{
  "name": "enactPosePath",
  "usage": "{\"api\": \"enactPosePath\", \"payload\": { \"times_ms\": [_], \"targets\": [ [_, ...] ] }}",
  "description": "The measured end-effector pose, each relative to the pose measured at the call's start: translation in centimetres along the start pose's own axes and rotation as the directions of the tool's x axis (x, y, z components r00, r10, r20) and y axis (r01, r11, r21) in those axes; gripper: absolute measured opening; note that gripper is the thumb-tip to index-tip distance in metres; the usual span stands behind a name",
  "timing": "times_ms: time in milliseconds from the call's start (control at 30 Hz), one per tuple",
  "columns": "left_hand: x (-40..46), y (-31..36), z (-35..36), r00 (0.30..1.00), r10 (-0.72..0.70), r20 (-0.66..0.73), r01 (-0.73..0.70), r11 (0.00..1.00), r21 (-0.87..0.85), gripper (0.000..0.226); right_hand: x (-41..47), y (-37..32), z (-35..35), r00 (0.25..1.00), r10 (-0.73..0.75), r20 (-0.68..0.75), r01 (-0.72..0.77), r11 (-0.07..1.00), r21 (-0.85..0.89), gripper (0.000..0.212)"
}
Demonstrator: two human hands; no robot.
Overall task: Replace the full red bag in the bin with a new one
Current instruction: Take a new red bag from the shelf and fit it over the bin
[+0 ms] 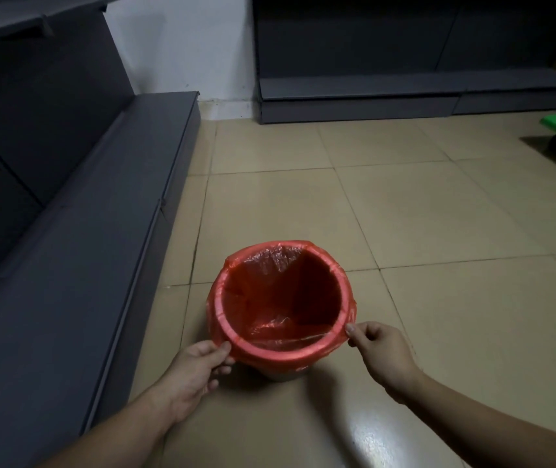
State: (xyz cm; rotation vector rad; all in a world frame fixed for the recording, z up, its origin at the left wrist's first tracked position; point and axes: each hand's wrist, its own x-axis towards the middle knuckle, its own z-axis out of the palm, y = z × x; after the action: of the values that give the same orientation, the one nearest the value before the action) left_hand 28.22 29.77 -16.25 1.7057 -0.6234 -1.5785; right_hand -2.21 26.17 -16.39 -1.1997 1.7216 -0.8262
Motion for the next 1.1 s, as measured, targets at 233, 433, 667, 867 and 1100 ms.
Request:
{"api": "enactPosePath", "payload": {
  "times_ms": [233, 433, 667, 867, 1100],
  "targets": [
    [-0.4, -0.7, 0.2, 1.0, 0.007, 0.016, -0.007, 1.0, -0.023, 0.012, -1.8, 0.9, 0.6, 1.0, -0.016, -0.002, 0.016, 0.992, 0.125, 0.033],
    [-1.3, -2.1, 1.2, 0.991, 0.019, 0.135, -0.02, 1.0, 0.003, 0.014, -3.4, 1.9, 2.7, 0.977, -0.029, 0.209, -0.022, 0.971, 0.237, 0.019],
    [-0.2, -3.2, 2.5, 0.998, 0.043, 0.053, -0.042, 0.999, -0.007, 0.008, -4.0, 1.9, 5.2, 0.978, 0.032, 0.204, -0.095, 0.947, 0.306, 0.018],
    [0.4, -4.1, 2.8, 0.999, 0.047, 0.021, -0.048, 0.999, 0.026, 0.009, -3.6, 2.8, 5.5, 0.982, 0.039, 0.182, -0.087, 0.962, 0.259, 0.029],
    [1.6, 0.4, -2.6, 0.989, -0.075, -0.127, 0.114, 0.935, 0.334, 0.013, -0.2, 0.9, -1.2, 0.941, 0.197, 0.274, -0.107, 0.944, -0.311, 0.012]
  ]
}}
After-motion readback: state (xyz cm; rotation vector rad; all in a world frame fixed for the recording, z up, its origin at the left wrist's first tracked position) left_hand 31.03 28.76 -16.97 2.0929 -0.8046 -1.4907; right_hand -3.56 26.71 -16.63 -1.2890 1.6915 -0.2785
